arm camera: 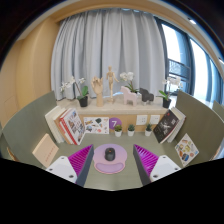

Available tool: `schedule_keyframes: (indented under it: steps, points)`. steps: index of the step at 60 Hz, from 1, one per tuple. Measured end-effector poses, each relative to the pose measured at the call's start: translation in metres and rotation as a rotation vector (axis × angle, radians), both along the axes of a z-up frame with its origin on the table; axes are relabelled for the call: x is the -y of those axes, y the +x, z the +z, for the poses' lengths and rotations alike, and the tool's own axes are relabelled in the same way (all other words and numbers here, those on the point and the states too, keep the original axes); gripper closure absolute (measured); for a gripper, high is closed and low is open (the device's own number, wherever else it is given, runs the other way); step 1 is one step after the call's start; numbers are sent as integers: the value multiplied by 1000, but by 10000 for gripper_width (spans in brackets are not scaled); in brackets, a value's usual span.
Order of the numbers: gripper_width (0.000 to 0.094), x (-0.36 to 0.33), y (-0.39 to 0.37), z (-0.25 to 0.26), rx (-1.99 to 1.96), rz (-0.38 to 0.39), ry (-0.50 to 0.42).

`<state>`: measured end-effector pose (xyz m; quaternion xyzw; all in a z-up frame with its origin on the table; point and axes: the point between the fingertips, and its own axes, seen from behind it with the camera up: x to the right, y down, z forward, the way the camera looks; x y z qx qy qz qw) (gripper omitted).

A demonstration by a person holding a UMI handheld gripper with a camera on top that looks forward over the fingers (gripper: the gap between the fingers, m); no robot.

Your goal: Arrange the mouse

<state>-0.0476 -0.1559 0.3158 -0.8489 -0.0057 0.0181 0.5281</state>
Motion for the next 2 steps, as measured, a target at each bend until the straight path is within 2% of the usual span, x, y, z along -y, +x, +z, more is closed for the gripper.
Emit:
schedule_keyframes:
  steps: [2]
  points:
    - [148,10,1,-1,-4,-1,6]
